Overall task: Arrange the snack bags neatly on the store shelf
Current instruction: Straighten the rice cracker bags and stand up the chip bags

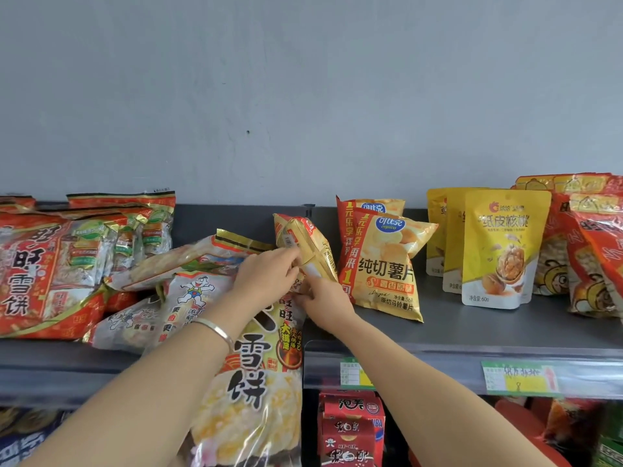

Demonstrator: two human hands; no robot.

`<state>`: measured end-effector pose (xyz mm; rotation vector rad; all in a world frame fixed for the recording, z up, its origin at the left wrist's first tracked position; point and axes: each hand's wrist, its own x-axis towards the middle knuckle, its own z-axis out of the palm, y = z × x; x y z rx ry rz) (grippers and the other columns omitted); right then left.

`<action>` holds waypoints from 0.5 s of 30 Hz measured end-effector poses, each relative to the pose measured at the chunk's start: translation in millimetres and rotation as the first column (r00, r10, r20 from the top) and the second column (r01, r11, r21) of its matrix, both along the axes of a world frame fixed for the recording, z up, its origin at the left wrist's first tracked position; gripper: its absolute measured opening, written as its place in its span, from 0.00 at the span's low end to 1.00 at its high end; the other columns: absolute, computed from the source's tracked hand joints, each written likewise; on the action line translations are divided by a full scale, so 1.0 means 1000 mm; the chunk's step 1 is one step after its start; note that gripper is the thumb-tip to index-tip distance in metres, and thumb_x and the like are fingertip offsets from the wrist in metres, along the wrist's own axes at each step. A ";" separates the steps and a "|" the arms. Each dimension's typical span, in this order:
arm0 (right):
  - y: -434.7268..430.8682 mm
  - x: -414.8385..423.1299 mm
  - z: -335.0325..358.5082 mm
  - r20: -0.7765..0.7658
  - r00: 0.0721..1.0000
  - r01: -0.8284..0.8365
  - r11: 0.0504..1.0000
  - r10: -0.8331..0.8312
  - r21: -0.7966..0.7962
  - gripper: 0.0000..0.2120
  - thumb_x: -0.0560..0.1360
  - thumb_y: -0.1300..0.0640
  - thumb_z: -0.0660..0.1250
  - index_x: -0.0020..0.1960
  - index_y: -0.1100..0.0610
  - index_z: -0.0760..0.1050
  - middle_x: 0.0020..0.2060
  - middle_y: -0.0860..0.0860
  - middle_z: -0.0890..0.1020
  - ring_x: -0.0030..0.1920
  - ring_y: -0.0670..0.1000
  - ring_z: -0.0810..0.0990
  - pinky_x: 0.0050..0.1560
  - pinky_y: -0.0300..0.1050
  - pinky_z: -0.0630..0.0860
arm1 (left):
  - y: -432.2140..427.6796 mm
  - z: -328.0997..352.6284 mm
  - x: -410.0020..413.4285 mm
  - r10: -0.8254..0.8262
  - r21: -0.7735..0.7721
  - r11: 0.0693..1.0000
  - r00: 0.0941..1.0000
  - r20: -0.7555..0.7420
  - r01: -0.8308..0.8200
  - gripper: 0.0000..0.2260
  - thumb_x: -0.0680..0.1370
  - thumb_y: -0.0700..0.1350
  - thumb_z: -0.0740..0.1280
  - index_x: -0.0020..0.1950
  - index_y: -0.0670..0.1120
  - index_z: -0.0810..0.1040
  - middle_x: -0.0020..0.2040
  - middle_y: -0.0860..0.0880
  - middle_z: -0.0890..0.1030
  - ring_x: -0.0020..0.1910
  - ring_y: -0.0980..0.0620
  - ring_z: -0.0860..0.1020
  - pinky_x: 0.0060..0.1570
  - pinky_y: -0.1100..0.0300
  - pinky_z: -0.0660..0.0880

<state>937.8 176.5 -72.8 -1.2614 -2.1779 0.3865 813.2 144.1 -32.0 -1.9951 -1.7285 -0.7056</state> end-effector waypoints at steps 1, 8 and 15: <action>0.000 0.000 0.000 -0.017 1.000 0.008 1.000 -0.008 -0.007 0.11 0.78 0.54 0.63 0.57 0.58 0.74 0.49 0.57 0.81 0.50 0.58 0.79 0.50 0.54 0.78 | -0.006 0.001 -0.005 0.044 -0.022 0.999 0.997 -0.061 -0.045 0.08 0.80 0.50 0.57 0.54 0.52 0.73 0.50 0.55 0.79 0.49 0.52 0.77 0.44 0.56 0.69; -0.005 0.001 0.004 -0.079 0.997 0.016 1.000 -0.017 -0.018 0.09 0.79 0.56 0.61 0.57 0.59 0.73 0.48 0.57 0.81 0.50 0.57 0.79 0.51 0.54 0.78 | -0.045 -0.007 -0.030 0.345 -0.080 0.925 0.907 -0.241 -0.373 0.19 0.79 0.60 0.53 0.66 0.54 0.70 0.64 0.51 0.73 0.65 0.48 0.69 0.64 0.49 0.62; -0.014 0.004 0.004 -0.137 0.989 0.054 0.998 -0.060 -0.044 0.09 0.80 0.58 0.60 0.58 0.60 0.72 0.50 0.58 0.80 0.52 0.58 0.78 0.50 0.49 0.75 | -0.080 -0.015 -0.031 0.521 -0.049 0.853 0.854 -0.002 -0.520 0.29 0.75 0.63 0.60 0.72 0.54 0.59 0.73 0.47 0.60 0.72 0.43 0.60 0.65 0.44 0.64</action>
